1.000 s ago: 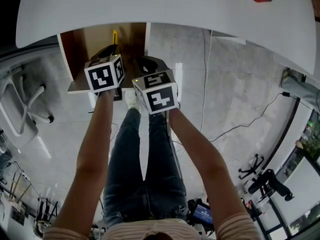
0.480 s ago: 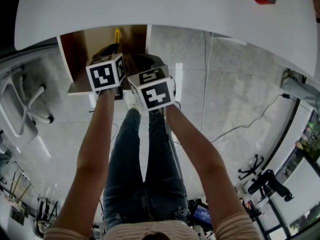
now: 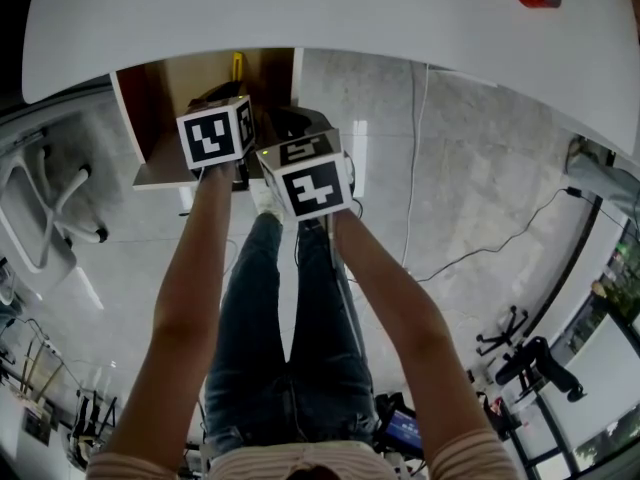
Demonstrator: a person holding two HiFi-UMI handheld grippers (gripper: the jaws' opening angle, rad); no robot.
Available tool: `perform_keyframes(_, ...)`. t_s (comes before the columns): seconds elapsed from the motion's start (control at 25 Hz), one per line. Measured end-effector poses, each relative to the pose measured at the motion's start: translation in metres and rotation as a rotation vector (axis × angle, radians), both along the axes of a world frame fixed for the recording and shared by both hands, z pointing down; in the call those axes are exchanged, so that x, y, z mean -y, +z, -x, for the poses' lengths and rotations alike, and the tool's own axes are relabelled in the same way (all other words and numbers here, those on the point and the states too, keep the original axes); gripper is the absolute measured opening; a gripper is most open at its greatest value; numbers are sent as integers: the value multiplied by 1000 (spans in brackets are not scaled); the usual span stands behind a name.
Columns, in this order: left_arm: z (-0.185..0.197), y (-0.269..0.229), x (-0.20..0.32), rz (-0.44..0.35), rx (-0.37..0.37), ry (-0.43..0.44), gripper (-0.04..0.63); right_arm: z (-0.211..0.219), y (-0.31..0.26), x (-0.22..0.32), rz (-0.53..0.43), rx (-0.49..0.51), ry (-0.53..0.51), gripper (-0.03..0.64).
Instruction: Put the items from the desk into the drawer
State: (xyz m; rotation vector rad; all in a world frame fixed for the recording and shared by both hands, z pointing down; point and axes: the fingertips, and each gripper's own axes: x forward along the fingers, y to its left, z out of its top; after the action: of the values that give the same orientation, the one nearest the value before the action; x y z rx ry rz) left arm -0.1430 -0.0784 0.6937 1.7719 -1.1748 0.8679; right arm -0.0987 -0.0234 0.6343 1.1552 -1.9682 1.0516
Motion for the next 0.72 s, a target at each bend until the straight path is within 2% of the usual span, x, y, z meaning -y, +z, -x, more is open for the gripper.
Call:
perform_keyframes(0.36,-7,13,-1,26,-5,15,69,-14,2,2,1,-17,15,17)
perform_keyframes(0.72,-1,23,6,48,-1,34,69,-6,7,3,33,-25,13,17)
